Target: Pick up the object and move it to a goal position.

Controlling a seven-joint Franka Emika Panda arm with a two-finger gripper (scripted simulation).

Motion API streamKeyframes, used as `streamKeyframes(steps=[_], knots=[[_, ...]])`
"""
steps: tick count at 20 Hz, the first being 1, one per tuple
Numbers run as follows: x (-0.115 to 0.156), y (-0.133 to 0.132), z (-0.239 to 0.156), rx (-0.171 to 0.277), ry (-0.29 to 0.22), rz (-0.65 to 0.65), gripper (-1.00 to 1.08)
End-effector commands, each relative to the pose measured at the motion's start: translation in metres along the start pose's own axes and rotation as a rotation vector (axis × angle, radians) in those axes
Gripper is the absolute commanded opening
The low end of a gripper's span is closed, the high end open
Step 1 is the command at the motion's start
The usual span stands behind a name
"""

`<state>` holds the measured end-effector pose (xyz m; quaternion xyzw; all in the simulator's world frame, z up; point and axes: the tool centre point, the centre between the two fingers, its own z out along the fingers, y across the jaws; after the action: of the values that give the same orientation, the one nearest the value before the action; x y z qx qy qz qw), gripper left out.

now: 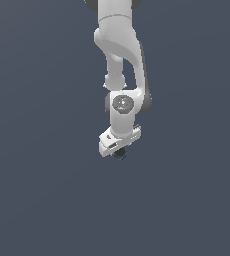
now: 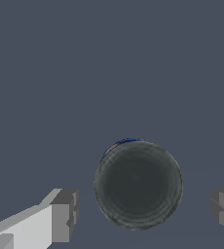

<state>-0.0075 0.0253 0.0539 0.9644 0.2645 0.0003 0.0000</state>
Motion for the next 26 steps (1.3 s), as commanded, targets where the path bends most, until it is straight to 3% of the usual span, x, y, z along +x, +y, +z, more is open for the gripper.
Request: streamKeyframes(steps=[1,11,12,26], knots=[[-0.001,-0.001,0.011,0.0,-0.001,-0.001,1.0],[0.0,0.0,0.04,0.0,-0.001,-0.004,1.0],[0.0,0.0,0.04,0.0,-0.001,-0.004,-1.0],[-0.001,-0.001,0.036,-0.001,-0.001,-0.003,-1.0]])
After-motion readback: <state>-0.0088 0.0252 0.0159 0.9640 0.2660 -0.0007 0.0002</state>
